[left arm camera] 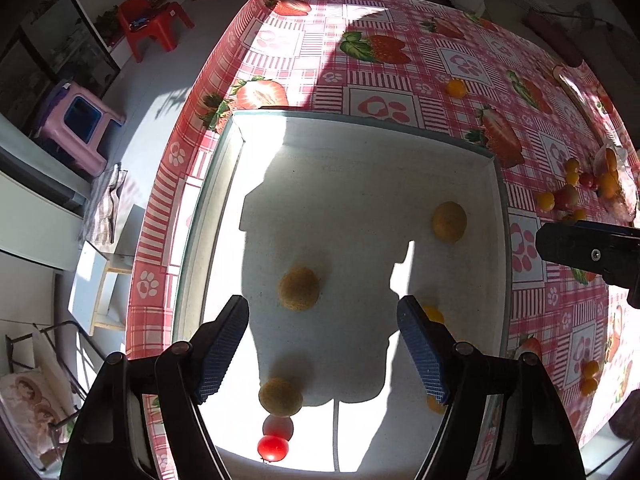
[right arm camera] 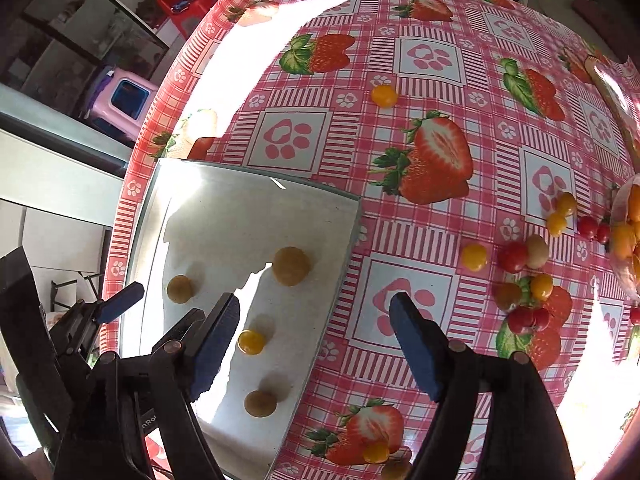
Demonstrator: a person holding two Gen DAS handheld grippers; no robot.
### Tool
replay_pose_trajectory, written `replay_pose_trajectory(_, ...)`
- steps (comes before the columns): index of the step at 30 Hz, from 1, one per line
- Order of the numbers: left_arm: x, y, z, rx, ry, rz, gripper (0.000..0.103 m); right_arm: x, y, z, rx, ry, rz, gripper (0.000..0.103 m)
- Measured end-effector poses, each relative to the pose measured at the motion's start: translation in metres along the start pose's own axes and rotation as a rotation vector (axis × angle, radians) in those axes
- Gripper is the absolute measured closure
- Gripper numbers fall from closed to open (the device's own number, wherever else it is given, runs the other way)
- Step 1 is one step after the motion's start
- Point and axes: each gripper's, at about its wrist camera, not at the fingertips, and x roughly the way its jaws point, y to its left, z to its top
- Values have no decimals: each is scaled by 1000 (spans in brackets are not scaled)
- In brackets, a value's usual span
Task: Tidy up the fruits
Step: 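Move both open tools back to the fruit cluster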
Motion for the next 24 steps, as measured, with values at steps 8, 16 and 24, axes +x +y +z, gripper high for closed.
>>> replay_pose_trajectory(8, -21, -51, -14, 115, -13, -40, 25, -25, -78, -56, 148, 29, -77, 23)
replay_pose_trajectory(16, -38, -115, -41, 293, -20, -99, 25, -41, -137, -131, 249, 77, -147, 23)
replay_pose_trajectory(24, -26, -159, -78, 395, 50, -126, 25, -38, -160, -185, 266, 141, -169, 23)
